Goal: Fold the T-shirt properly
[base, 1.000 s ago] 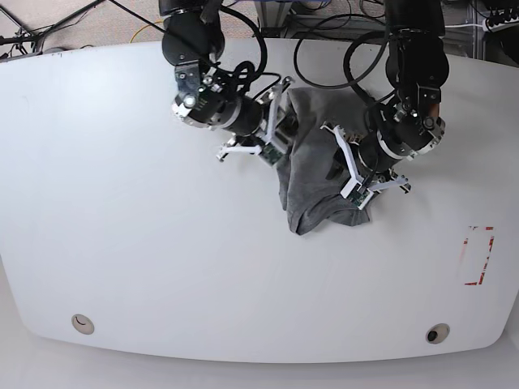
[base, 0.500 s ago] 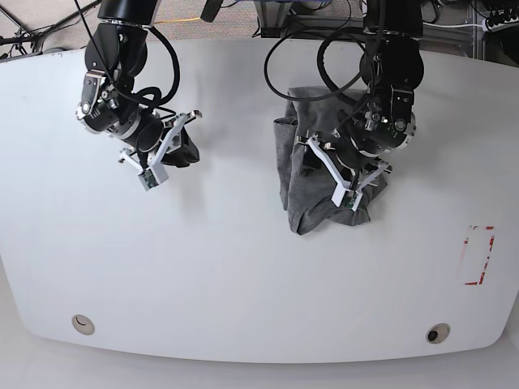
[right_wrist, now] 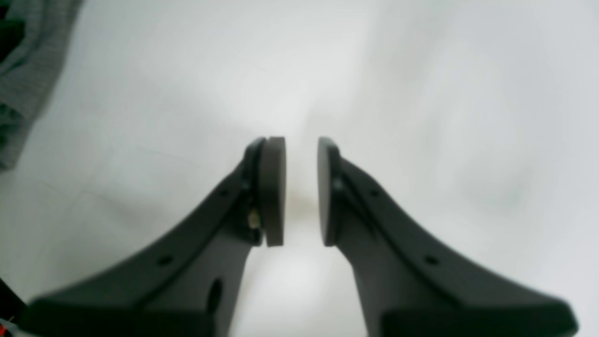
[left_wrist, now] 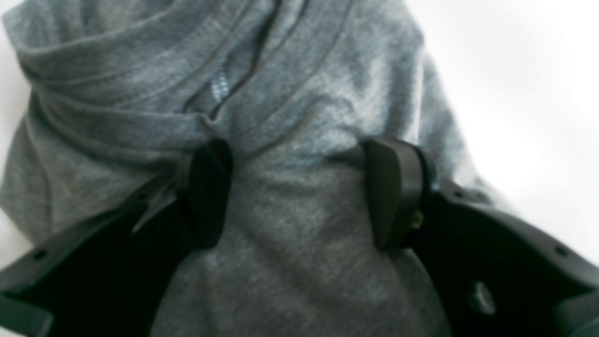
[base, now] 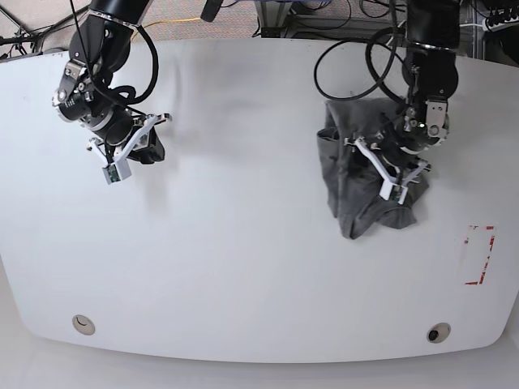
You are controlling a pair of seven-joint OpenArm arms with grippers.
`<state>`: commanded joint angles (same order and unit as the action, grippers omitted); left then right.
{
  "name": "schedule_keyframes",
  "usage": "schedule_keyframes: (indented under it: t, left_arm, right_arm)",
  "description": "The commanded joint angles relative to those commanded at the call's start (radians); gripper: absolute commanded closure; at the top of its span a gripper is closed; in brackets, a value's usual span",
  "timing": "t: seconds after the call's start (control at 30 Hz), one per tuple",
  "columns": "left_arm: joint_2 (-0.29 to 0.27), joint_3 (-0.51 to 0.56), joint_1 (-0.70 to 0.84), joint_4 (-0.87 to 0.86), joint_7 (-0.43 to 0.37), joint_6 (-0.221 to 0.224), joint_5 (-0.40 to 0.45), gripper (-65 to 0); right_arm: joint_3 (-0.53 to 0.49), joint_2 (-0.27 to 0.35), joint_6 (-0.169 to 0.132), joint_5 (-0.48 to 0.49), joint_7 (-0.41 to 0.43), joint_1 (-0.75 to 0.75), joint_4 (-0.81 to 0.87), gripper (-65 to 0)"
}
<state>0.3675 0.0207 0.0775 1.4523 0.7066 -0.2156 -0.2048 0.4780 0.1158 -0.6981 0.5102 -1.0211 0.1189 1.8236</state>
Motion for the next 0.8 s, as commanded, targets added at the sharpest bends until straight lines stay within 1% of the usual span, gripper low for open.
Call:
schedule_keyframes:
  t: [0.1,0.13,0.2,0.27,0.4,0.47,0.53,0.63,0.73,0.8]
  left_arm:
    - [0.103,-0.011,0.008,-0.043,0.0,-0.104,0.003,-42.1]
    - [0.152,-0.031,0.009,-0.077,-0.003,-0.155,0.002,-42.1]
    - [0.199,-0.063,0.005,-0.13,-0.006,-0.219,0.002,-42.1]
    - [0.256,-0.123,0.003,-0.195,-0.015,-0.298,0.002,-42.1]
    - [0.336,-0.161,-0.031,-0.27,-0.068,-0.413,0.003,-42.1]
    - [0.384,-0.163,-0.052,-0.313,-0.086,-0.451,0.003,-42.1]
    - [0.414,-0.164,-0.075,-0.341,-0.092,-0.479,0.002,-42.1]
    - [0.454,-0.164,-0.118,-0.361,-0.092,-0.483,-0.002,-42.1]
    - [0.471,-0.167,-0.153,-0.344,-0.092,-0.483,-0.003,-42.1]
    - [0.479,-0.187,-0.175,-0.325,-0.087,-0.483,-0.003,-42.1]
  right_arm:
    - [0.0,0.0,0.0,0.0,0.0,0.009,0.008,-11.1]
    - [0.0,0.003,0.0,0.0,0.0,0.017,0.008,-11.1]
    - [0.0,0.021,0.0,0.0,0.0,0.018,0.009,-10.9]
    - [-0.002,0.028,0.0,0.0,0.002,0.021,0.025,-10.9]
    - [-0.002,0.028,0.0,0.0,0.002,0.04,0.072,-10.9]
    - [-0.002,0.028,0.0,0.0,0.002,0.049,0.091,-10.9]
    - [-0.002,0.028,0.0,0.0,0.002,0.054,0.107,-10.9]
    - [-0.002,0.029,0.0,0.0,0.002,0.061,0.114,-10.9]
    - [-0.002,0.029,0.0,-0.002,0.005,0.068,0.115,-10.9]
    - [-0.002,0.028,0.0,-0.002,0.005,0.071,0.115,-10.9]
